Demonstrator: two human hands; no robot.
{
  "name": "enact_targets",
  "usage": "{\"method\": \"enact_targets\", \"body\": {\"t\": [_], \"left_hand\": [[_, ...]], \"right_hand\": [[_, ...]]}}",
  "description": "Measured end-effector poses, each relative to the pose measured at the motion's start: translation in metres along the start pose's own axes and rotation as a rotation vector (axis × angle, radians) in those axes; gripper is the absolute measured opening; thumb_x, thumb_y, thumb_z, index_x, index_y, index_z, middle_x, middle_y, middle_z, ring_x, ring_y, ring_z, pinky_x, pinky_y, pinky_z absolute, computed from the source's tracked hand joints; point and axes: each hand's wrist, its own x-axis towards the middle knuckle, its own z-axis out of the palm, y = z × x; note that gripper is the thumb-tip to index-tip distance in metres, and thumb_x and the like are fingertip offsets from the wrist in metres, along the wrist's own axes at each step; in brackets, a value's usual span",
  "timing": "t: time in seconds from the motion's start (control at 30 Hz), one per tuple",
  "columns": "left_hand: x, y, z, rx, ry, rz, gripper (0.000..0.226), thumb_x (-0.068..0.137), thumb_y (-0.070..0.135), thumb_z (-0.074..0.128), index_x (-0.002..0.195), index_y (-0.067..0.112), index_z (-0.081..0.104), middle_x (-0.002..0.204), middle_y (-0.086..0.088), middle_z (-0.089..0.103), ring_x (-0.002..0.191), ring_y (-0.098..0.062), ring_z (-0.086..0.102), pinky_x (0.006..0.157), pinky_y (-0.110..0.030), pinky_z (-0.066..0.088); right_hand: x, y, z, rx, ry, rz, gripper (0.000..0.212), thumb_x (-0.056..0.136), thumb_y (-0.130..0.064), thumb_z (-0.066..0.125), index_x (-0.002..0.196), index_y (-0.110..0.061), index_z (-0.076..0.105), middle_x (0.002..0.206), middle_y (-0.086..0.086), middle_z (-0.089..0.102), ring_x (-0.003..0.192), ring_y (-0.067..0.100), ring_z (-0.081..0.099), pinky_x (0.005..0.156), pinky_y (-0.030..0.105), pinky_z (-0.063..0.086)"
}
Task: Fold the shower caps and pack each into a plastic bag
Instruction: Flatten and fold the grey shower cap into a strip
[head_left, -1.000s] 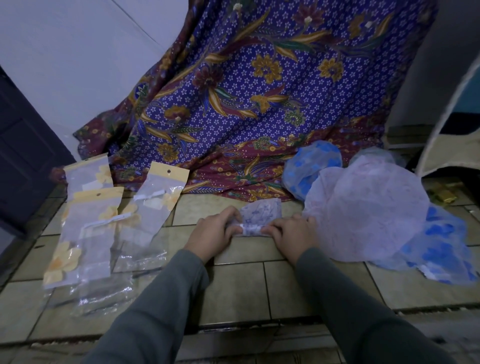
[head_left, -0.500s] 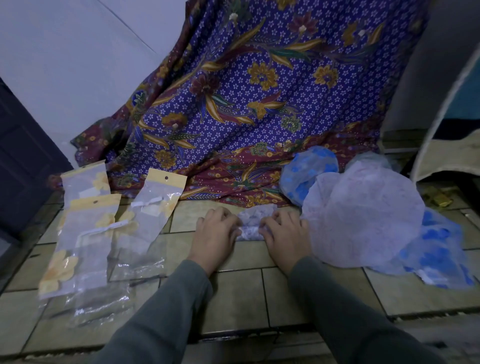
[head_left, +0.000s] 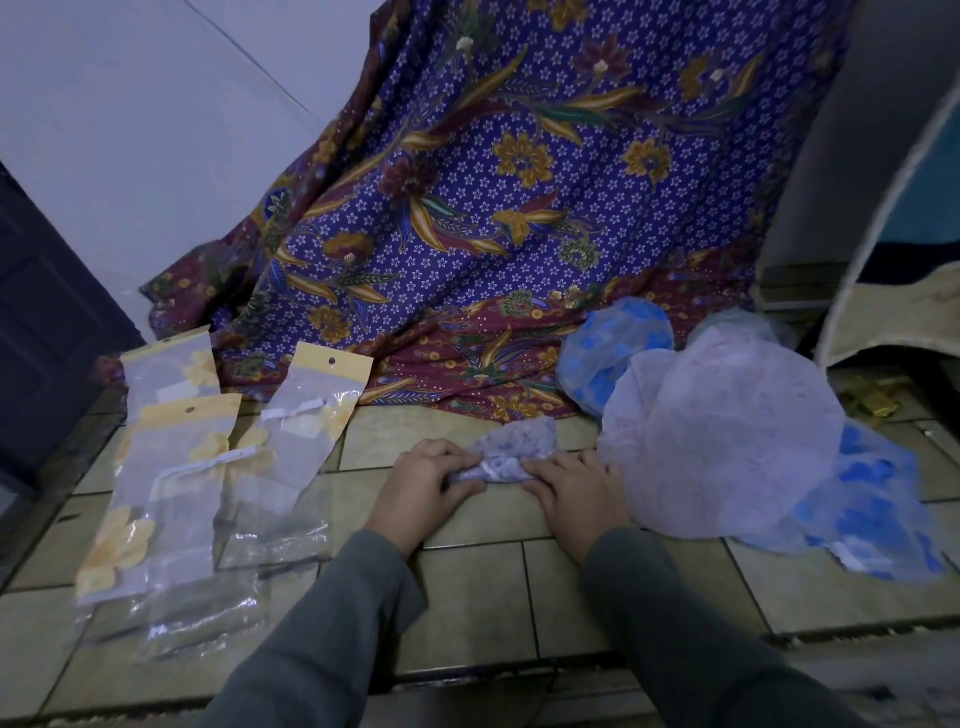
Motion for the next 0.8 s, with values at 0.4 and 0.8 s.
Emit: {"method": "enact_targets", "body": {"t": [0.4, 0.8], "left_hand": [[-0.022, 0.004, -0.004, 0.085, 0.010, 0.069, 0.033, 0.087, 0.049, 0.052, 0.100, 0.027, 0.073, 0.088, 0.009, 0.065, 0.085, -0.013, 0.059, 0.075, -0.037, 0.049], [-0.003, 0.016, -0.012, 0.138, -0.095, -0.070, 0.029, 0.091, 0.042, 0.052, 0.105, 0.026, 0.072, 0.098, 0.001, 0.066, 0.091, -0.019, 0.061, 0.081, -0.036, 0.048]], "right_hand": [[-0.016, 0.002, 0.002, 0.119, 0.071, -0.066, 0.052, 0.090, -0.056, 0.026, 0.117, -0.035, 0.065, 0.107, -0.007, 0.067, 0.096, 0.020, 0.051, 0.080, 0.036, 0.038], [0.006, 0.002, -0.012, 0.162, -0.014, -0.026, 0.028, 0.096, -0.039, 0.046, 0.110, -0.032, 0.068, 0.109, -0.007, 0.068, 0.102, 0.015, 0.051, 0.090, 0.033, 0.035]]}}
